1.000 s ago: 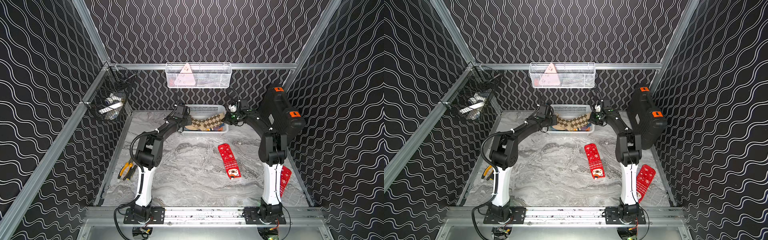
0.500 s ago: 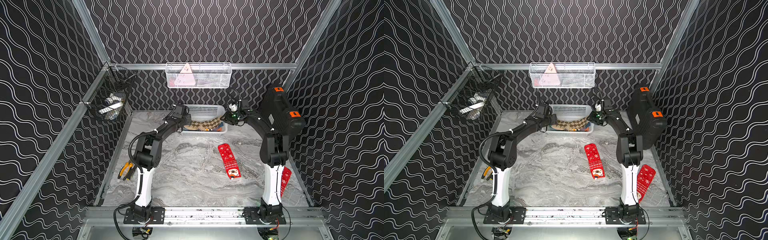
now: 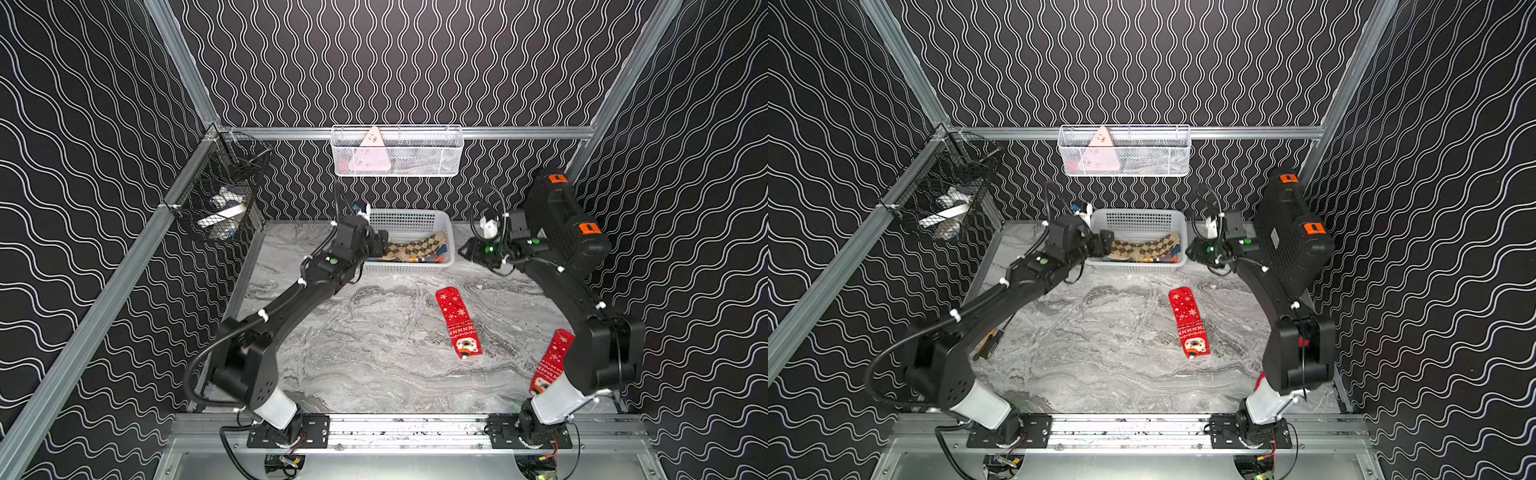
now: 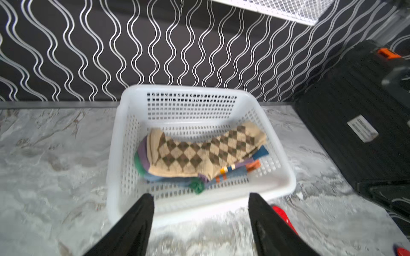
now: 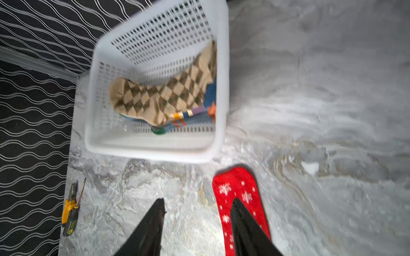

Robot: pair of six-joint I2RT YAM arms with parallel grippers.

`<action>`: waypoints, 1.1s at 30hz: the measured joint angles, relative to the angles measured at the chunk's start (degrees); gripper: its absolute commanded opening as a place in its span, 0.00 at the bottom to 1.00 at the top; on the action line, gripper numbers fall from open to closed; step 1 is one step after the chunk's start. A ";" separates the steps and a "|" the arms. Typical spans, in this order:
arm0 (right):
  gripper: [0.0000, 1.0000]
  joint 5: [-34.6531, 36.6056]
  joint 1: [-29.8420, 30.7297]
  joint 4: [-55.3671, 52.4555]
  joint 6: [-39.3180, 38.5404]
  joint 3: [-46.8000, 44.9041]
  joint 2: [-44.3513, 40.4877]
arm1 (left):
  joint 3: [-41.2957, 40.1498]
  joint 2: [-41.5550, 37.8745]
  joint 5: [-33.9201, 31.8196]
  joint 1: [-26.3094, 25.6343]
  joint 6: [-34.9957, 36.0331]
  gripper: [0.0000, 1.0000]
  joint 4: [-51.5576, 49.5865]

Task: Place the socks together as a pair
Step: Move the sock to the center of the board.

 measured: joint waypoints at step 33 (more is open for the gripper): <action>0.48 3.91 29.35 24.35 10.69 -28.35 4.61 | -37.22 -18.53 3.13 -9.60 -9.51 0.71 9.03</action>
